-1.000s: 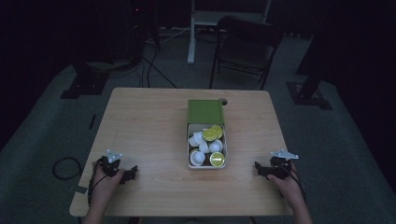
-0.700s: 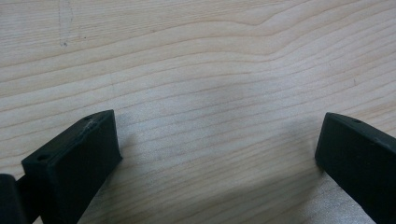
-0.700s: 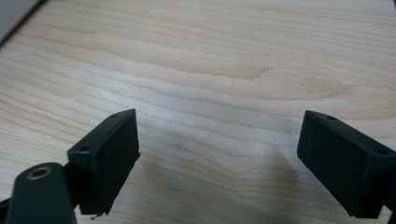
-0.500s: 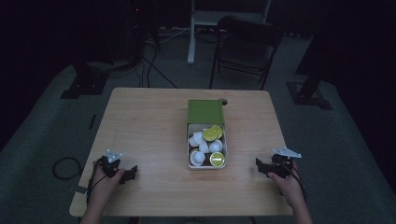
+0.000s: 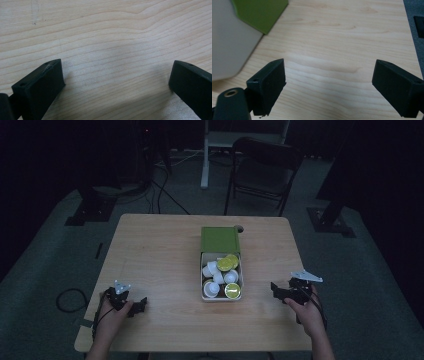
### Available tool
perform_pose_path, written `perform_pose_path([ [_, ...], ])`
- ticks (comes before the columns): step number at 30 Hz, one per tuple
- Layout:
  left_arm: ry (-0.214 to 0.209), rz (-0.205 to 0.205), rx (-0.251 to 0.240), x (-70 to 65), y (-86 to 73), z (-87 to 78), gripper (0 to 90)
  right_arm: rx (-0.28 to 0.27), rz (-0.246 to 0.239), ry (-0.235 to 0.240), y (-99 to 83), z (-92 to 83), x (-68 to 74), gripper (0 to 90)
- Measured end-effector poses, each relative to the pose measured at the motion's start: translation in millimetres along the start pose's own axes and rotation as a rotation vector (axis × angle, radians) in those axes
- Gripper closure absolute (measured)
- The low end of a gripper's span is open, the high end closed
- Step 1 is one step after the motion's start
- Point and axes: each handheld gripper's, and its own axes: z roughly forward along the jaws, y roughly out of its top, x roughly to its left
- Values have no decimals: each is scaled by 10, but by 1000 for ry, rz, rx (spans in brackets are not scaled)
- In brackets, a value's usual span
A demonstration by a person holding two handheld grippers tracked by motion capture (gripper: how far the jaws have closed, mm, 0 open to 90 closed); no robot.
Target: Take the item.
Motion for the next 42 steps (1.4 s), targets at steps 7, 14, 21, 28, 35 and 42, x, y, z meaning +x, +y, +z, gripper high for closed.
perform_pose_path([
  [7,0,0,0,0,0,0,0,-26,-31,22,153,-62,169,113],
  [14,0,0,0,0,0,0,0,-56,-31,71,280,-124,318,113],
  [21,0,0,-1,0,0,1,0,-73,-54,89,378,-137,462,113],
  [28,0,-1,-1,-1,0,0,0,-84,-94,107,434,-117,612,113],
  [35,1,-1,-1,-2,0,0,0,-94,-132,142,486,-93,760,116],
  [42,1,-1,-1,-2,0,0,0,-106,-174,184,529,-81,861,134],
])
